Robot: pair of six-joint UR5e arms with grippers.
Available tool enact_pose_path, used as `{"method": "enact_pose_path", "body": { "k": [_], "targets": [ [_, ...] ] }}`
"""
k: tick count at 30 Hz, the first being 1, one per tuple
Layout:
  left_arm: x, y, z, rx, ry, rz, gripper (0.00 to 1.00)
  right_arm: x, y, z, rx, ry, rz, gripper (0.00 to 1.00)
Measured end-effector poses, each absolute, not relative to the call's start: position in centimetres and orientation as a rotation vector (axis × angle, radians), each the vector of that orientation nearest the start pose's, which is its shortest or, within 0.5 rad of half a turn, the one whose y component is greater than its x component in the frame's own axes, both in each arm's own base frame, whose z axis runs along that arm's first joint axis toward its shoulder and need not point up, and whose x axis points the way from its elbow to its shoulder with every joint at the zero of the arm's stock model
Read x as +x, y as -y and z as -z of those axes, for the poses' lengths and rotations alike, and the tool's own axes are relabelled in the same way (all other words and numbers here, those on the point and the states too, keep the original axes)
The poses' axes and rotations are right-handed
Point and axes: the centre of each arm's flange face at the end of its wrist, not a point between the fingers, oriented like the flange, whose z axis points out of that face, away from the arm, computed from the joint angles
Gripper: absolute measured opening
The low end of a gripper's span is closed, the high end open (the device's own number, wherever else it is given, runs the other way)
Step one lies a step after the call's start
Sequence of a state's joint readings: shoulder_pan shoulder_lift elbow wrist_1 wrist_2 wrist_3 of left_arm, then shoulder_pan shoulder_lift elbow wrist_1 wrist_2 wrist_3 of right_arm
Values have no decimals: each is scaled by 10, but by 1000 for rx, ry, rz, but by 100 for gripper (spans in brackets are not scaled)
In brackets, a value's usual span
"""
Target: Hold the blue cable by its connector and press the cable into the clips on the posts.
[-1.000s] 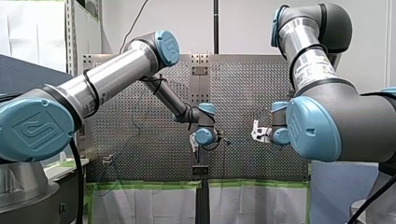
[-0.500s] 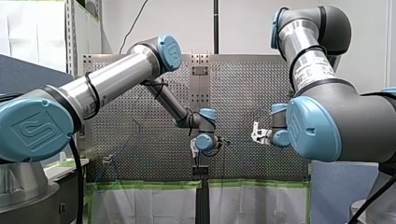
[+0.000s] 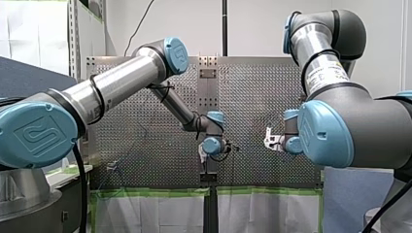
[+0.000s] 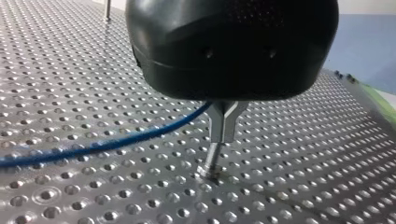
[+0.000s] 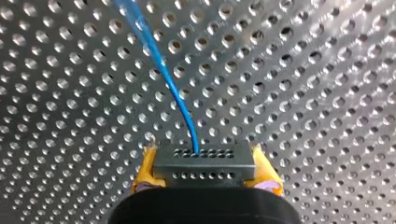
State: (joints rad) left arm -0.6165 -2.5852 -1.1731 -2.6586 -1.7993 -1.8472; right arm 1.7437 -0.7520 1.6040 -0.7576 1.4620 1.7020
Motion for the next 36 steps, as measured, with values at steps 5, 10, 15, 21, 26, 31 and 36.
{"method": "enact_pose_path", "body": {
  "k": [5,10,15,21,26,31,36],
  "targets": [
    [570,539,-56,99,-1715,523,0,250,628,-45,1423,1256,-1448,0],
    [575,543,-41,123,-1743,501,0,248,631,-42,1421,1259,-1444,0],
    [582,541,-33,144,-1764,444,18,247,632,-40,1422,1258,-1441,0],
    [587,529,-32,159,-1795,335,63,247,632,-40,1422,1255,-1440,0],
    [586,520,-29,184,-1829,250,100,247,632,-40,1424,1253,-1440,0],
    [577,521,-27,252,-1865,198,100,248,632,-39,1426,1253,-1440,0],
    [569,525,-32,313,-1882,165,100,248,631,-39,1429,1254,-1440,0]
  ]
}}
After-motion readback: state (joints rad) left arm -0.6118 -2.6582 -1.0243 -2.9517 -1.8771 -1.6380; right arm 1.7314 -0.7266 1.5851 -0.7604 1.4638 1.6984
